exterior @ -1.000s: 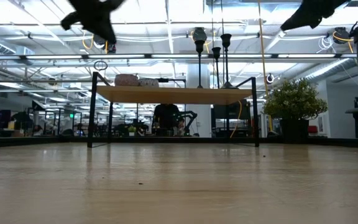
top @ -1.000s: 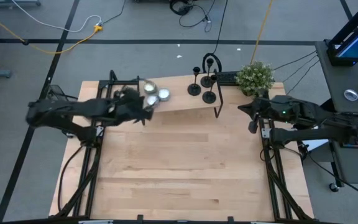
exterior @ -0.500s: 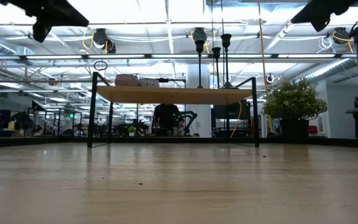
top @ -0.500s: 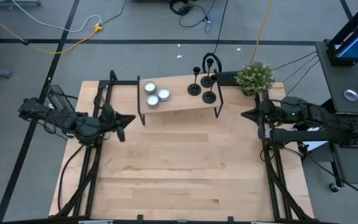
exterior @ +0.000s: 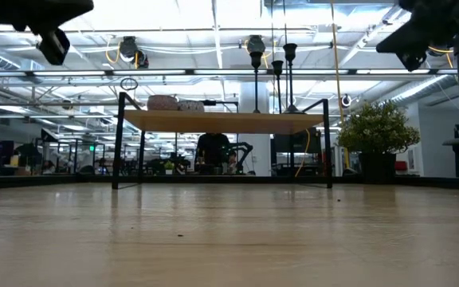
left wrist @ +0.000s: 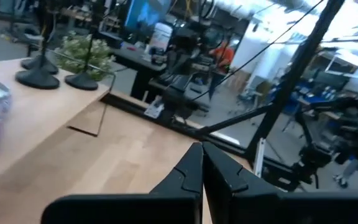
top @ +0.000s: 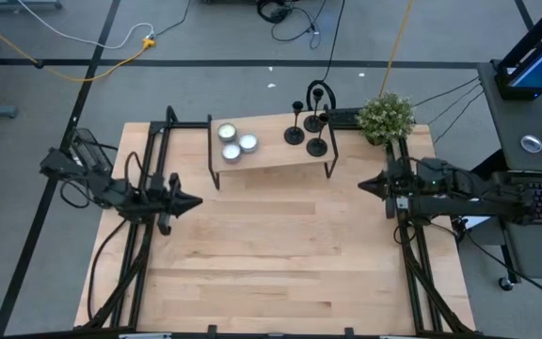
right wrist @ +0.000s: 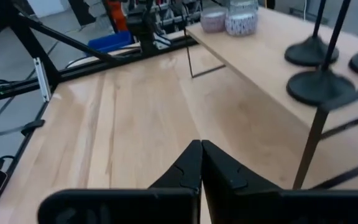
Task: Pick & Place candle stick holders
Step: Return to Home Position
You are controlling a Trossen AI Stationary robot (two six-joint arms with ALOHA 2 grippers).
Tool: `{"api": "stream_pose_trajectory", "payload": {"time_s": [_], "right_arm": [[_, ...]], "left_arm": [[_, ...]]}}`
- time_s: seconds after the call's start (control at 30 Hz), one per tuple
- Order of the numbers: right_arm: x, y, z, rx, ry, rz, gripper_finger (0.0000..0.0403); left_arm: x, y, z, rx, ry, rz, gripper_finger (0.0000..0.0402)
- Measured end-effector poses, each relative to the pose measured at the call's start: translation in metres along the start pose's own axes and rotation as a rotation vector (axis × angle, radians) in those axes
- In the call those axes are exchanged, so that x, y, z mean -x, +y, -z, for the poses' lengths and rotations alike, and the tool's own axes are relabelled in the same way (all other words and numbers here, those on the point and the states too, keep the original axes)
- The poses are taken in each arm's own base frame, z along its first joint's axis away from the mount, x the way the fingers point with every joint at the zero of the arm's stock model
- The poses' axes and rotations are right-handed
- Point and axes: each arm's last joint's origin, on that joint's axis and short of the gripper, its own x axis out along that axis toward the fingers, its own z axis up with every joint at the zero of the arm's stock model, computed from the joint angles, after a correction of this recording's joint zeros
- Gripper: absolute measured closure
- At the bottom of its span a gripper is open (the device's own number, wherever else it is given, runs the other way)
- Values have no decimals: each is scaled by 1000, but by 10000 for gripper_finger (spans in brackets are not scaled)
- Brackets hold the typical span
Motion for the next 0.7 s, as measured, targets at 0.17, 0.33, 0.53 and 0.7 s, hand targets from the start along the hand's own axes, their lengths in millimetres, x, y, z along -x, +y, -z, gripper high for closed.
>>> {"api": "stream_pose_trajectory", "payload": {"time_s": [0.17, 0.33, 0.53, 0.7], "right_arm": [[-2, -3, 15, -48, 3, -3, 403], [0, -4, 22, -50, -62, -38, 403], [14, -5, 23, -44, -139, -26, 403], [23, -7, 31, -105, -120, -24, 403]], "left_arm": [[-3, 10, 24, 7, -17, 30, 394], [-6, 22, 29, -27, -17, -35, 394], [-1, 37, 23, -91, -16, -59, 398], [15, 47, 21, -26, -3, -19, 389]]}}
